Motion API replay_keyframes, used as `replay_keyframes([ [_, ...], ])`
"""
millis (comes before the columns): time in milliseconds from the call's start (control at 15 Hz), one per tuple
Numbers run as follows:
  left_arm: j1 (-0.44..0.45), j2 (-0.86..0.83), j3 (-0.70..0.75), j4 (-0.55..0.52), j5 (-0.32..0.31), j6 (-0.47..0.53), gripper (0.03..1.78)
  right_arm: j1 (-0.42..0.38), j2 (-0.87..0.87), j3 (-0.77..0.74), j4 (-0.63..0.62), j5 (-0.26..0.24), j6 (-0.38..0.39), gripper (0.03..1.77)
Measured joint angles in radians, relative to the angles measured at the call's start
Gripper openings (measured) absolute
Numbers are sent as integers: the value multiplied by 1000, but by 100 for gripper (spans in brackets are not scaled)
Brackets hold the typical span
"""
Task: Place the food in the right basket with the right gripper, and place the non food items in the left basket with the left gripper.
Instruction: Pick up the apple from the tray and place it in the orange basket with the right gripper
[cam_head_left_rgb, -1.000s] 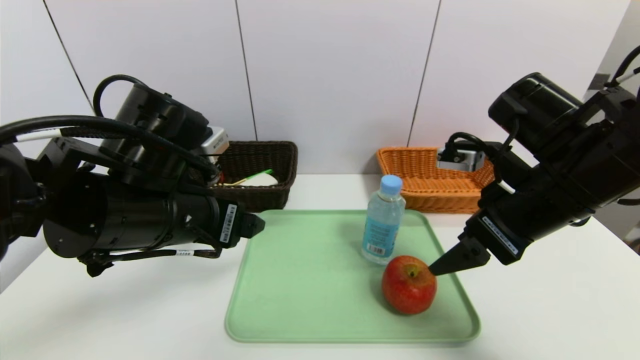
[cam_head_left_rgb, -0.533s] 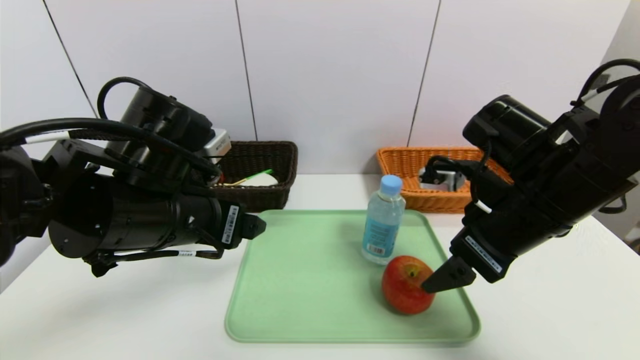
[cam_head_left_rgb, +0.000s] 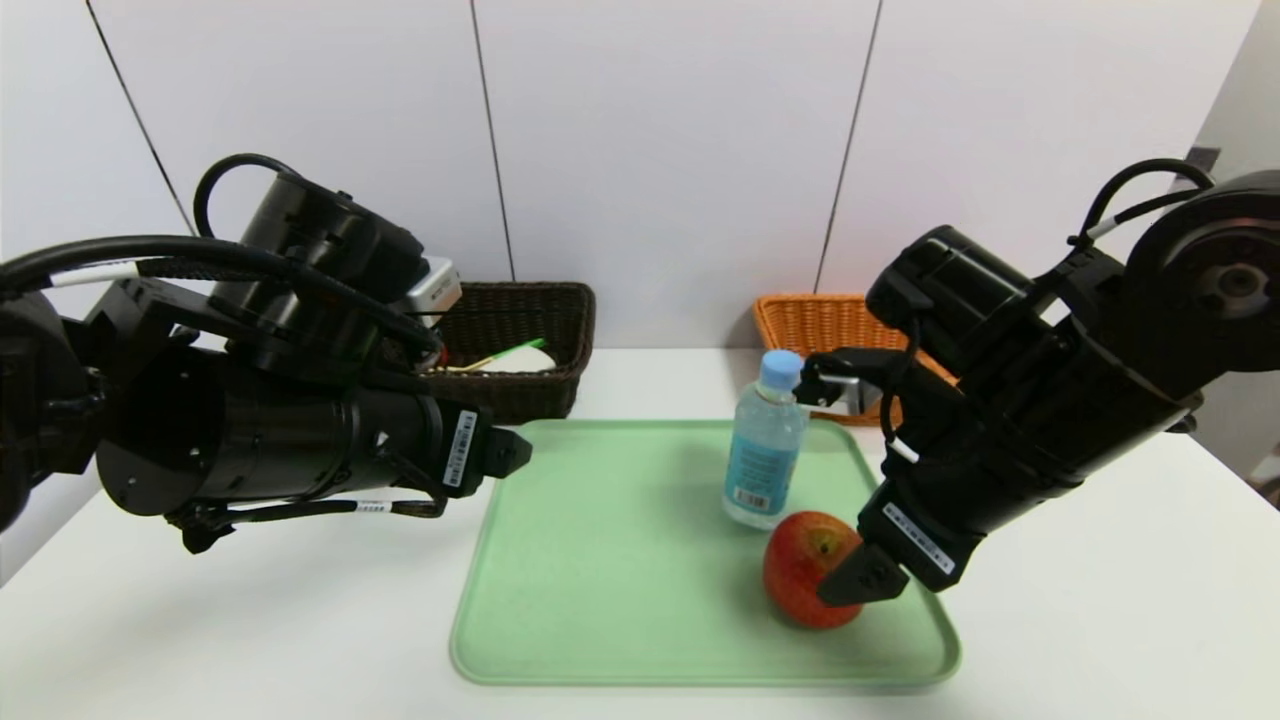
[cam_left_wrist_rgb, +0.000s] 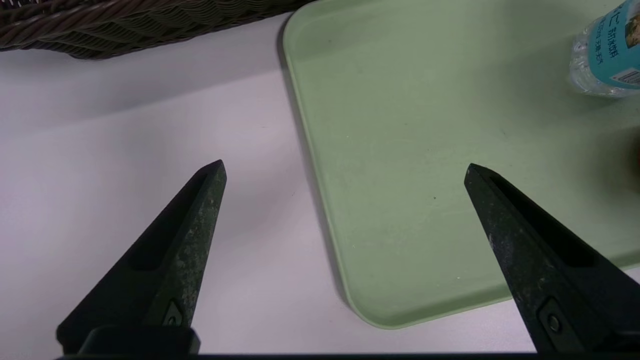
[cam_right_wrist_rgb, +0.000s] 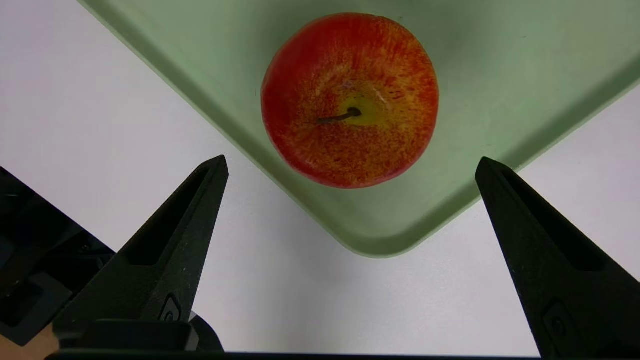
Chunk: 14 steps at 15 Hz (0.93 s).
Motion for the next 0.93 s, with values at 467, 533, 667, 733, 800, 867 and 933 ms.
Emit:
replay_keyframes([
  [467, 0, 0, 3, 0, 0, -1, 169, 25, 34, 39, -89, -35, 3, 171],
  [533, 0, 0, 3, 0, 0, -1, 169, 26, 42, 43, -96, -36, 3, 171],
  [667, 0, 0, 3, 0, 0, 0, 169, 26, 60, 44, -107, -36, 3, 171],
  [733, 0, 0, 3, 0, 0, 0, 169, 26, 69, 44, -113, -36, 3, 171],
  [800, 0, 0, 3, 0, 0, 0, 169, 27, 78, 45, -113, -36, 3, 171],
  [867, 0, 0, 3, 0, 0, 0, 169, 27, 86, 45, -116, -37, 3, 171],
  [933, 0, 0, 3, 0, -1, 0, 169, 27, 94, 45, -124, -37, 3, 171],
])
